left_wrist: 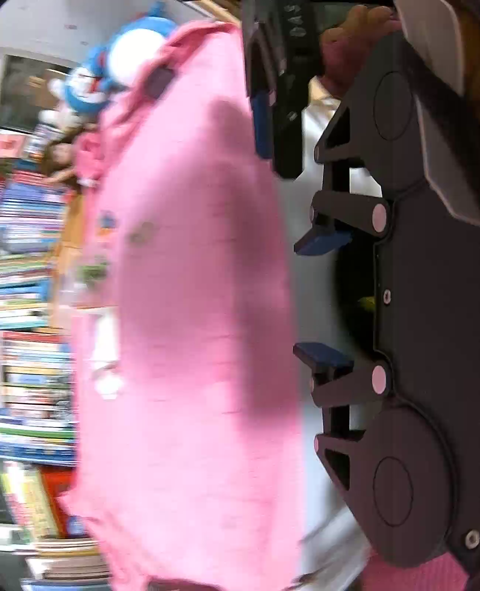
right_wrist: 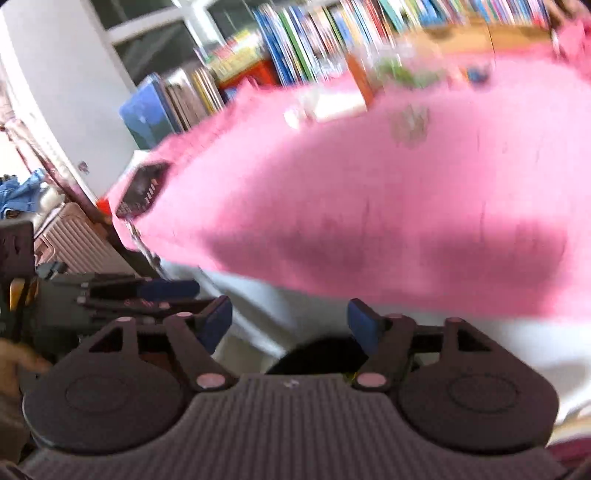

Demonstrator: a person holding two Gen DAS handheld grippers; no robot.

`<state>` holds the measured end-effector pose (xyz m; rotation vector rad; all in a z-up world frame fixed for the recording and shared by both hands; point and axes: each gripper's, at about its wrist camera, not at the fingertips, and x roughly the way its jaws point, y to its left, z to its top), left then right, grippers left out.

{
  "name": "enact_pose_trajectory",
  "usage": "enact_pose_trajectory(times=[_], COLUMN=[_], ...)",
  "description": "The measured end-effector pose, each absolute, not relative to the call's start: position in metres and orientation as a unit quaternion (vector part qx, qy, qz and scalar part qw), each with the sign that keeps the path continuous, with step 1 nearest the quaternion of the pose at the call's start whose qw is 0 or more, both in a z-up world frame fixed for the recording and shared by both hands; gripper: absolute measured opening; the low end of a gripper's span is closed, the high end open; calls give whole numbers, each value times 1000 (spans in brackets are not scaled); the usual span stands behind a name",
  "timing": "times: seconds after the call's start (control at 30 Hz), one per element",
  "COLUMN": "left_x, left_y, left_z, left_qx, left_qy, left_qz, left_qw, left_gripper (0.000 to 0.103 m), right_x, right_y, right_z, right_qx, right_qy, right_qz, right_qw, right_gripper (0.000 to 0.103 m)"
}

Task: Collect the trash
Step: 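Raise both open grippers back over the towel, then grasp the white tissue ball with the left gripper while the right grasps the clear wrapper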

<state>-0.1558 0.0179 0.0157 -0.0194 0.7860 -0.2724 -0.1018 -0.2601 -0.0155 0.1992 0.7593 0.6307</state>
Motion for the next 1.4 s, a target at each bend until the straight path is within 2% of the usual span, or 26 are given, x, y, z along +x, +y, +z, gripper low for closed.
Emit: enact_pose_trajectory(times=[0.03, 0.17, 0.23, 0.33, 0.77, 1.0, 1.2, 1.33, 1.4], left_x=[-151, -126, -115, -86, 54, 107, 135, 146, 148], left_y=[20, 22, 24, 25, 40, 46, 51, 53, 51], left_z=[23, 43, 48, 52, 19, -2, -11, -15, -15], left_qx=[-11, -7, -8, -13, -75, -96, -98, -103, -101], left_qy=[366, 319, 300, 281, 272, 296, 310, 316, 316], left_qz=[-132, -109, -99, -85, 14, 50, 56, 57, 57], left_qw=[921, 941, 949, 956, 959, 949, 944, 941, 942], left_gripper=[59, 67, 77, 82, 84, 84, 84, 81, 72], right_x=[-99, -82, -71, -52, 20, 53, 63, 63, 63], right_y=[-265, -274, -281, -287, -260, -240, -237, -238, -238], right_z=[-8, 10, 15, 15, -15, -24, -34, -37, -38], right_qx=[89, 64, 55, 48, 22, -8, -11, -5, -5], right_qy=[348, 305, 287, 272, 271, 281, 299, 298, 298], right_qz=[294, 240, 213, 185, 136, 114, 104, 105, 106], right_qw=[886, 920, 932, 943, 952, 953, 949, 949, 949], right_gripper=[85, 88, 89, 90, 91, 91, 85, 82, 80])
